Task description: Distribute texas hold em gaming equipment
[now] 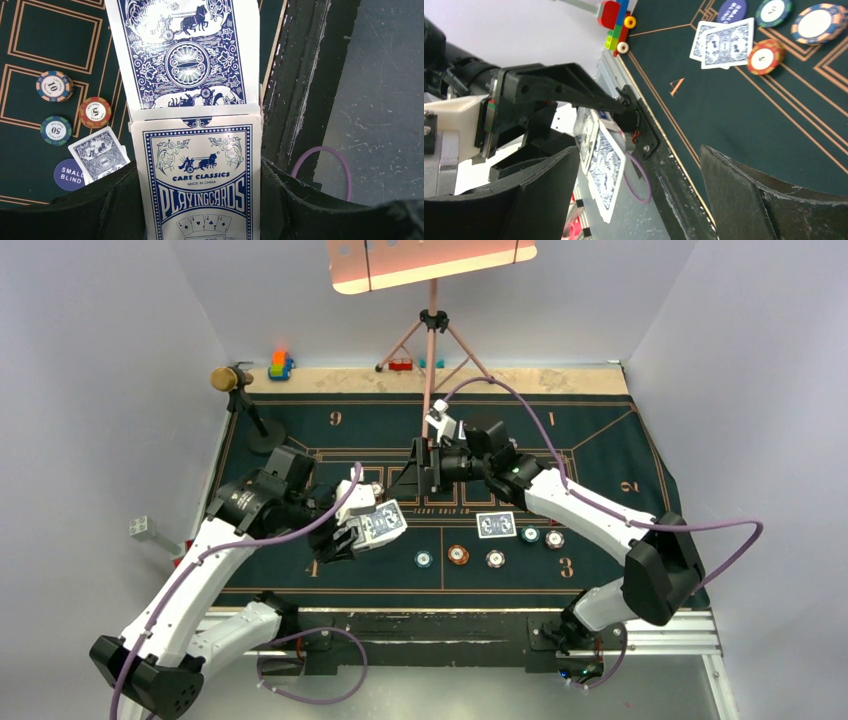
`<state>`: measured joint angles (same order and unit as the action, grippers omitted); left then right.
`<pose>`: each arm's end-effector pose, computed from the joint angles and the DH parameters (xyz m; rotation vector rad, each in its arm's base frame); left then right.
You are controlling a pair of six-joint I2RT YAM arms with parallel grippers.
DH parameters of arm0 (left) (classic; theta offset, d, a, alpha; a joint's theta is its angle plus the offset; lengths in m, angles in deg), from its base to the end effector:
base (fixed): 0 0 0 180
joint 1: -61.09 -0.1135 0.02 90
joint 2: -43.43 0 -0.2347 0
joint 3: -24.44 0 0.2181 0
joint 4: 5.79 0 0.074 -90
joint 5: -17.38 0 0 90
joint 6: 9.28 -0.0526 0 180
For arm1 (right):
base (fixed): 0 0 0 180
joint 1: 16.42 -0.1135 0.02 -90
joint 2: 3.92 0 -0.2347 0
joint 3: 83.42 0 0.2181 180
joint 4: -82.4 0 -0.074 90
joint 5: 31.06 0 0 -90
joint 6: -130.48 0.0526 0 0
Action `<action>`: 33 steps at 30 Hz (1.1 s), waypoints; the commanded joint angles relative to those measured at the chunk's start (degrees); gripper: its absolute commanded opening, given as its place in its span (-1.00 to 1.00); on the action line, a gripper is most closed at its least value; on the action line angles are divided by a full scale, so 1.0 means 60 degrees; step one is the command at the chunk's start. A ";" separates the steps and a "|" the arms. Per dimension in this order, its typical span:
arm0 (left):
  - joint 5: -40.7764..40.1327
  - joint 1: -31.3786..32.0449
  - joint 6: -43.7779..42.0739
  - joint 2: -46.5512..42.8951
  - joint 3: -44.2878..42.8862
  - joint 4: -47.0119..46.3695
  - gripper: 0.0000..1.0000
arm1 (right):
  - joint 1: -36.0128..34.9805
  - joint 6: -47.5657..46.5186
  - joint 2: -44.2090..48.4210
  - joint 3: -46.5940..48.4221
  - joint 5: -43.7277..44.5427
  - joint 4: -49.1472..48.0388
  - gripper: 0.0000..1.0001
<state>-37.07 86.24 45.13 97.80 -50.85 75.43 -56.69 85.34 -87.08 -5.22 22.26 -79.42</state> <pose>0.1181 -0.0892 0.2807 1.4361 2.0337 -0.7321 0.2209 0.2283 0.2820 -0.3939 2.2231 1.5233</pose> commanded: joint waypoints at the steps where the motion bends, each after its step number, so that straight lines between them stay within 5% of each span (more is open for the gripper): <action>1: 0.0183 -0.0018 0.0028 0.0051 -0.0244 -0.0441 -1.00 | -0.0595 0.0049 0.0362 0.0098 -0.0111 -0.0511 0.90; 13: 0.0190 -0.0020 0.0099 0.0138 -0.0376 -0.0530 -1.00 | -0.0935 0.0942 0.0025 -0.0768 -0.0169 -0.1452 0.93; 24: 0.0256 -0.0024 0.0127 0.0183 -0.0573 -0.0425 -1.00 | -0.0922 0.0376 0.0039 -0.0439 0.0215 -0.0400 0.43; 33: 0.0304 -0.0016 0.0131 0.0175 -0.0556 -0.0396 -1.00 | -0.0630 0.0179 0.0555 -0.0522 0.0932 0.0375 0.31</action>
<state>-37.53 86.24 45.19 99.33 -51.86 74.55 -61.67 88.64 -86.53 -9.81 24.40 -79.53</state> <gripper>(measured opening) 0.702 0.670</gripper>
